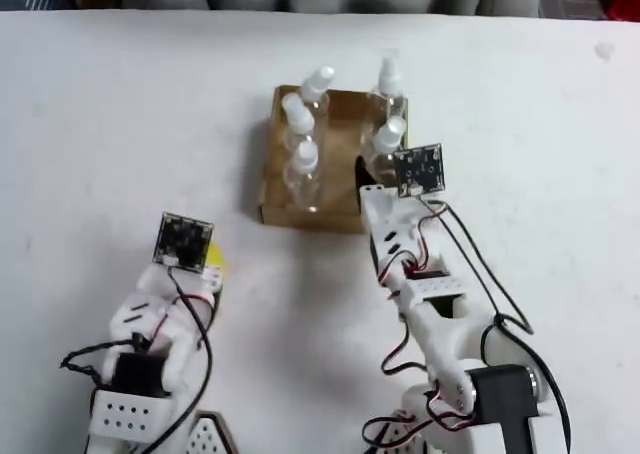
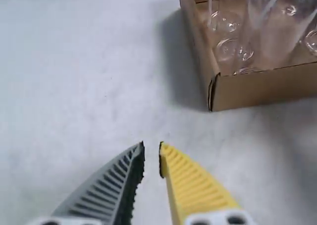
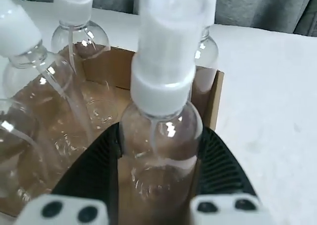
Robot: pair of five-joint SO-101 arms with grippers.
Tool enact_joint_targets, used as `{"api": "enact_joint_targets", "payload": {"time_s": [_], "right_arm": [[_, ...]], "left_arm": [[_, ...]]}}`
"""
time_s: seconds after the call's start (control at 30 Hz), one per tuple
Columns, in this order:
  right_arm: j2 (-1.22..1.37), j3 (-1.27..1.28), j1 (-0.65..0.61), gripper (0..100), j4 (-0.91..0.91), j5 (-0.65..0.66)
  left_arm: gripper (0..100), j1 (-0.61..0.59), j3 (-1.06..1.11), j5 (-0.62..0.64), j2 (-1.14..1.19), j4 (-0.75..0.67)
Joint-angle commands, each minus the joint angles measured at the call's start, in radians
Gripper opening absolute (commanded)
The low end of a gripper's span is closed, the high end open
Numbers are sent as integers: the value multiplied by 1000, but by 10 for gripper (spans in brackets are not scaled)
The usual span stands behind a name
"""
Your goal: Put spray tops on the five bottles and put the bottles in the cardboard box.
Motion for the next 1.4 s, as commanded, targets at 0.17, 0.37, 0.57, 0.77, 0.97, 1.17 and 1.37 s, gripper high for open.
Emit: {"api": "enact_joint_targets", "payload": {"time_s": [0.17,0.37,0.57,0.77,0.97,1.17,1.37], "right_arm": [[-2,-17,2,15,-1,11],[-4,-78,7,15,174,11],[-4,-80,2,15,193,11],[-4,-78,2,15,193,11],[-10,-81,1,15,193,11],[-4,-81,-25,15,193,11],[-4,-81,-31,15,193,11]], "left_arm": [[57,-12,-3,-11,-15,-2],[57,-12,-3,-11,-15,3],[57,-8,-3,-11,-15,-2],[57,-10,-3,-11,-15,-3],[57,-8,-3,-11,-15,-3],[57,-5,-3,-12,-15,-3],[57,-8,-3,-12,-15,-5]]}}
